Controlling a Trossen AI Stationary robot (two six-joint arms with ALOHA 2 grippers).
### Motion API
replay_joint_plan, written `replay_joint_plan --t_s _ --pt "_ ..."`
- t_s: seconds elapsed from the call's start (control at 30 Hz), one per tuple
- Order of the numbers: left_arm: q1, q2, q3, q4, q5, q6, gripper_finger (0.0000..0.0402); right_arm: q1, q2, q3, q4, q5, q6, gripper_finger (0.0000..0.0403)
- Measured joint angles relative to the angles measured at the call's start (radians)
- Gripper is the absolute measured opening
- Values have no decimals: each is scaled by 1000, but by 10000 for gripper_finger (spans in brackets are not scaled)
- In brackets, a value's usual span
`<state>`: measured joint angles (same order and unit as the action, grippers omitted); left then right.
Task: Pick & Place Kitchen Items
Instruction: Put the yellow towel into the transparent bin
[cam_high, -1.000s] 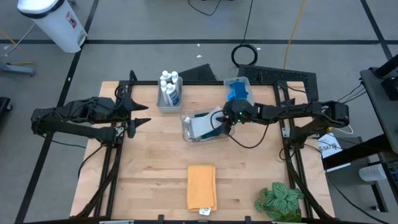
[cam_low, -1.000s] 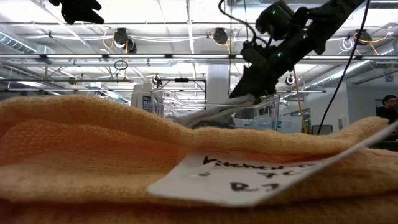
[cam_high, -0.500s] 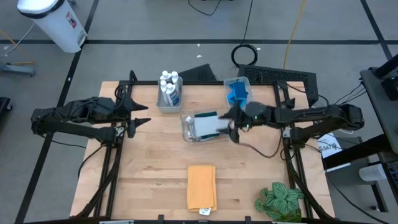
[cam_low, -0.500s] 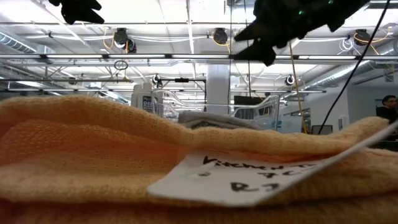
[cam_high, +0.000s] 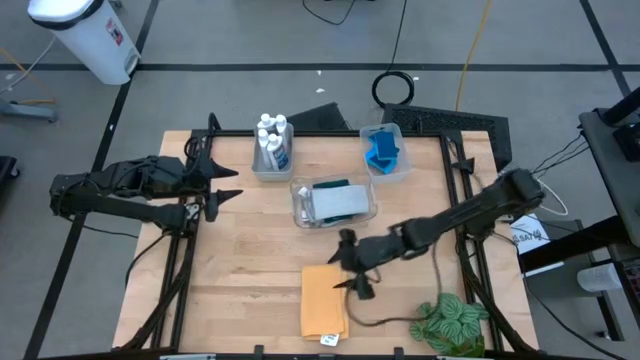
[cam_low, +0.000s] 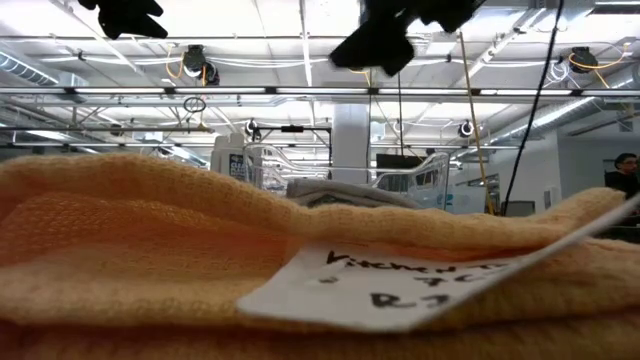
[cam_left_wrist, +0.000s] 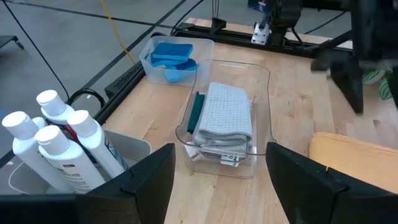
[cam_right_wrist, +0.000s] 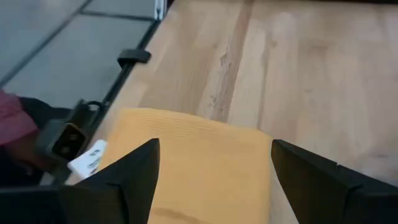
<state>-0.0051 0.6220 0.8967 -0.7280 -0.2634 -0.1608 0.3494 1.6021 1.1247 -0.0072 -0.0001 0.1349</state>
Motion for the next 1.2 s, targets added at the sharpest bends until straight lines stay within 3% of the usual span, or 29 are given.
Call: replay_joint_plan --t_s 0.2,0.47,1.0,1.2 --pt "0 0 0 0 0 0 255 -16 190 64 -19 3 -47 279" --pt "0 0 0 0 0 0 255 -97 321 64 -17 -19 5 279" --pt "0 0 0 0 0 0 255 -135 366 62 -66 -586 118 270" --pt "0 0 0 0 0 0 255 -140 374 62 -46 -599 208 236"
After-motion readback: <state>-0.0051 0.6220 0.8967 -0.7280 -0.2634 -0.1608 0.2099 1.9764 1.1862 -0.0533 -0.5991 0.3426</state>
